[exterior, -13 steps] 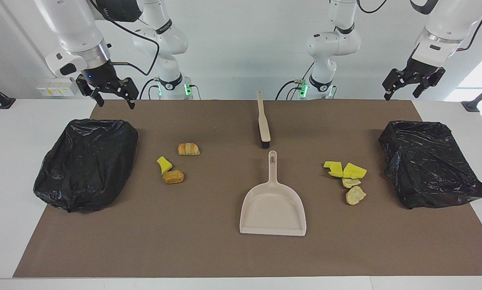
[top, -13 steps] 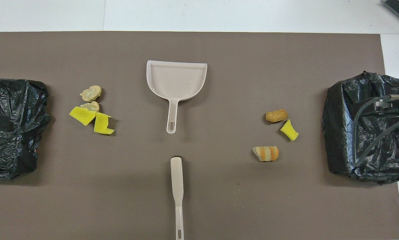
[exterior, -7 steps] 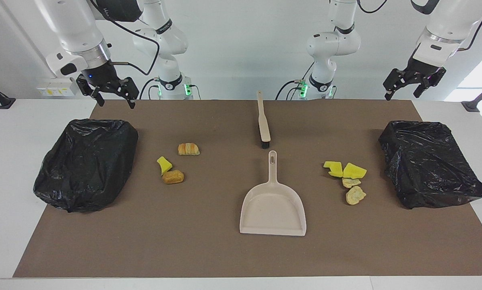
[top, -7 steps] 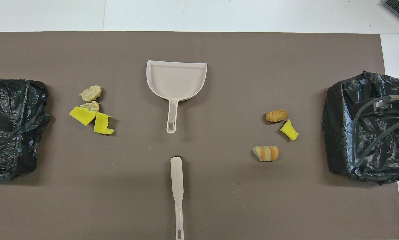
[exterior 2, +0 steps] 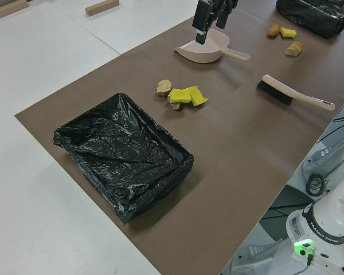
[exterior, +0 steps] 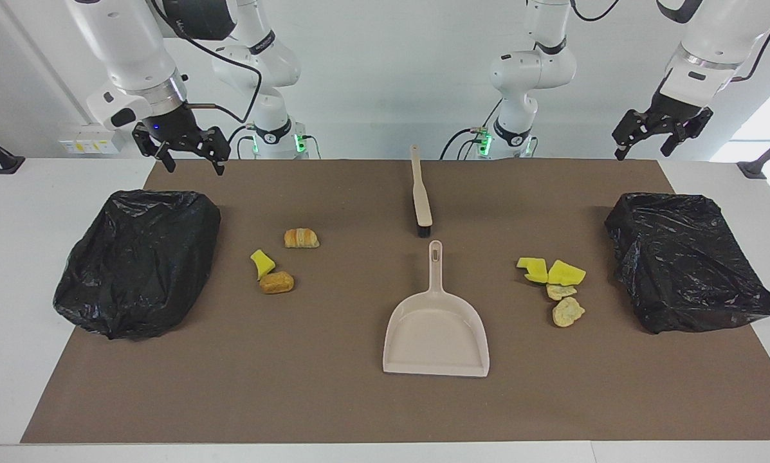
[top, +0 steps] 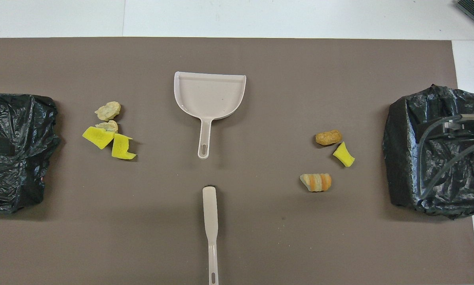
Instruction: Sweep and dump trash in bin
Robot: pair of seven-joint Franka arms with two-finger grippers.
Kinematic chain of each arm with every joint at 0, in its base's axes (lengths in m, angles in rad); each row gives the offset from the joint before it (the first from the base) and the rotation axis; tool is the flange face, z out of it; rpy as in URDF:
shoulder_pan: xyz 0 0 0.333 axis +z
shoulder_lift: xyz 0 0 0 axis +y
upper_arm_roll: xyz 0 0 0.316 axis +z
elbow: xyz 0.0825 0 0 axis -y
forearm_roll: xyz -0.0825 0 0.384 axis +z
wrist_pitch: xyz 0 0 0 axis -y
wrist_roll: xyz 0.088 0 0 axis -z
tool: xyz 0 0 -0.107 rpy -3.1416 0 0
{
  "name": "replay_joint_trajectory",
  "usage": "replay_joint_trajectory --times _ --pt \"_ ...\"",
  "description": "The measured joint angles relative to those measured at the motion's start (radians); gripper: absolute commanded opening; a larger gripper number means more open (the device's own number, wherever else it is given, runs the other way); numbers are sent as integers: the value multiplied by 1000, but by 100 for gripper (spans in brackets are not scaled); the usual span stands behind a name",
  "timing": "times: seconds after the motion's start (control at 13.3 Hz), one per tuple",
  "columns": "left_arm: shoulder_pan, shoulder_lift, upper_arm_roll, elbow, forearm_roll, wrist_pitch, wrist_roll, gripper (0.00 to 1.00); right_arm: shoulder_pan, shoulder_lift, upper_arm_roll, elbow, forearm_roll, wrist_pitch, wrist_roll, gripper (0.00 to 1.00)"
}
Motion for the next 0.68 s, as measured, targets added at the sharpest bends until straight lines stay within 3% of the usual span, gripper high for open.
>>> replay_joint_trajectory --times 0.68 --pt "0 1 -6 -9 -4 0 0 100 51 93 6 11 23 69 -1 100"
